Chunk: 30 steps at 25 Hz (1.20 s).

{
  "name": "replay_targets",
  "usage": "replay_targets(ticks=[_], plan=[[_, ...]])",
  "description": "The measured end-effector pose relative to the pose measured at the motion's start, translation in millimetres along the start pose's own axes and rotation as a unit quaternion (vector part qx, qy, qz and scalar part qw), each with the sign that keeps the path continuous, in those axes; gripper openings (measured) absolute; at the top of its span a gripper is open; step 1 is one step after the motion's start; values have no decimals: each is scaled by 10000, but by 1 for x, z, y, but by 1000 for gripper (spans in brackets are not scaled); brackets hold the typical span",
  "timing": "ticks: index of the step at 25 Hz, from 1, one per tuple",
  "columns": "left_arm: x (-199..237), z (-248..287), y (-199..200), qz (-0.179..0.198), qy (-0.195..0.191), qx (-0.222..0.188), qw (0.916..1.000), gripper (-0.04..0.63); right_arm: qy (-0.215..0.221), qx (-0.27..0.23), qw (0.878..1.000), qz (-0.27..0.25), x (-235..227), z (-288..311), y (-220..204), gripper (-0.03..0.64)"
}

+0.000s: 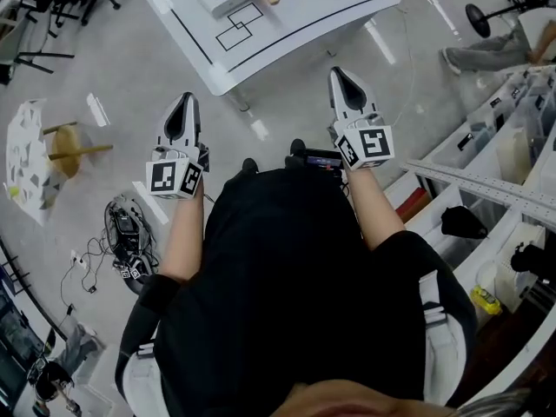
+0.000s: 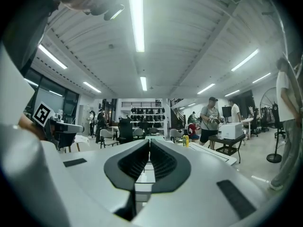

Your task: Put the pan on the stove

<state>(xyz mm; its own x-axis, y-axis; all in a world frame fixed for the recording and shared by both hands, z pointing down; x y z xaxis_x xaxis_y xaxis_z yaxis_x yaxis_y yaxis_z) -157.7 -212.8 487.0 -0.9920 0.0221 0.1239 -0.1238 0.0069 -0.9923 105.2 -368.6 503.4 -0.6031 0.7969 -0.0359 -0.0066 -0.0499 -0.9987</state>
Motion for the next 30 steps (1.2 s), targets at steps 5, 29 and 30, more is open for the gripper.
replay_targets(ticks=[5, 29, 30], plan=[[19, -13, -2, -30, -185, 73, 9998, 25, -18, 52, 10000, 21, 32, 7, -1, 23], [-19, 18, 43, -453, -1161, -20, 9922, 25, 220, -181, 9995, -123, 33, 7, 28, 21], [-22, 20, 46, -378, -1181, -36, 9923, 25, 239, -188, 9994, -133, 31, 8, 28, 21]])
Point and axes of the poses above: the fingertips, and each gripper's own axes: z forward along the fingers, x to its left, y out of its top, the point moved 2 cm from there along -z, backward along the fingers, and after that the axes turned 1 degree about z, right-handed, at the moved point
